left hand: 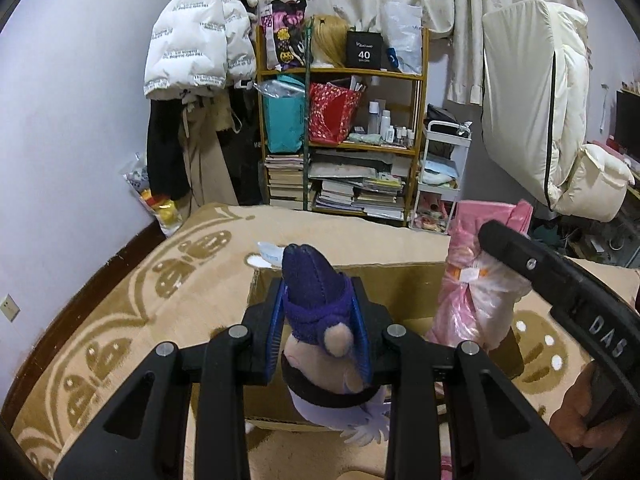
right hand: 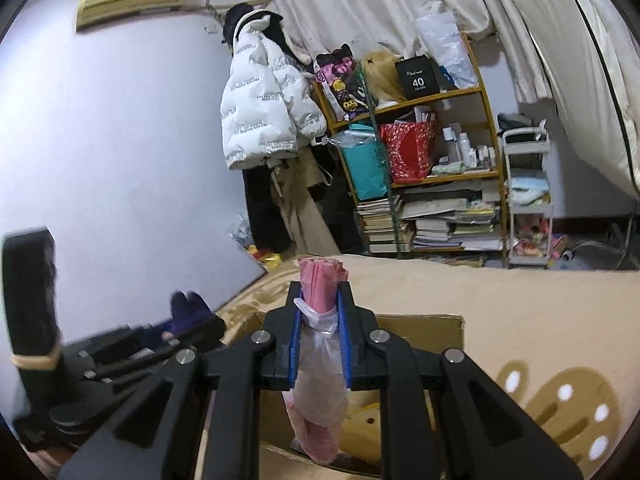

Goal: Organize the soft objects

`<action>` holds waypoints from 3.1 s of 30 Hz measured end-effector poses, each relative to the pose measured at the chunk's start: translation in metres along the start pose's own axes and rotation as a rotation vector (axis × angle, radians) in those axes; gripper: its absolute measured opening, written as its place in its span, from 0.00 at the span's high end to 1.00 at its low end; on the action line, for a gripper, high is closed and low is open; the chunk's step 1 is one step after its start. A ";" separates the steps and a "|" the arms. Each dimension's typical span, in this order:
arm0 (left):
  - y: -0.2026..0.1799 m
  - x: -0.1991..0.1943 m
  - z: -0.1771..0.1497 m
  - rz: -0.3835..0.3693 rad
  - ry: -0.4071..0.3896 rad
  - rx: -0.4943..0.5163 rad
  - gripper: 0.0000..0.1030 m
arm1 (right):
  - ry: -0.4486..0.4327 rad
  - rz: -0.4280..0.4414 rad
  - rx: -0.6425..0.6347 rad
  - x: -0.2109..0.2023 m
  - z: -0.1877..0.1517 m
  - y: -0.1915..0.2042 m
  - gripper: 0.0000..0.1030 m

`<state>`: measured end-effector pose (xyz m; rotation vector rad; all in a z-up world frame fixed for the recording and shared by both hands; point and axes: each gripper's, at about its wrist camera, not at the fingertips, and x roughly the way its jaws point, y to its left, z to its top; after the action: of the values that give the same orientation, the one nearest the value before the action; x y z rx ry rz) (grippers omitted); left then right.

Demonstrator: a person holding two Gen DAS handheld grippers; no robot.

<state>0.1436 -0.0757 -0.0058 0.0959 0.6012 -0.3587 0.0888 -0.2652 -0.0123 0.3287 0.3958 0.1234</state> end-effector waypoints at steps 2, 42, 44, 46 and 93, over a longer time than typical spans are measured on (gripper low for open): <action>0.001 0.002 -0.002 -0.006 0.014 -0.006 0.72 | 0.002 0.011 0.011 0.001 0.000 0.000 0.84; -0.006 -0.046 -0.030 0.128 0.158 0.081 0.04 | 0.158 -0.117 0.028 -0.054 -0.005 -0.006 0.00; -0.006 -0.053 -0.032 0.126 0.166 0.084 0.03 | 0.157 -0.121 0.028 -0.062 -0.005 -0.005 0.00; -0.006 -0.061 -0.036 0.122 0.176 0.082 0.03 | 0.161 -0.125 0.029 -0.069 -0.005 -0.005 0.00; -0.032 -0.041 -0.107 0.083 0.444 0.197 0.03 | 0.540 -0.147 0.098 -0.047 -0.094 -0.016 0.00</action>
<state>0.0438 -0.0725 -0.0699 0.3955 0.9958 -0.3164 0.0092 -0.2613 -0.0825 0.3596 0.9607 0.0463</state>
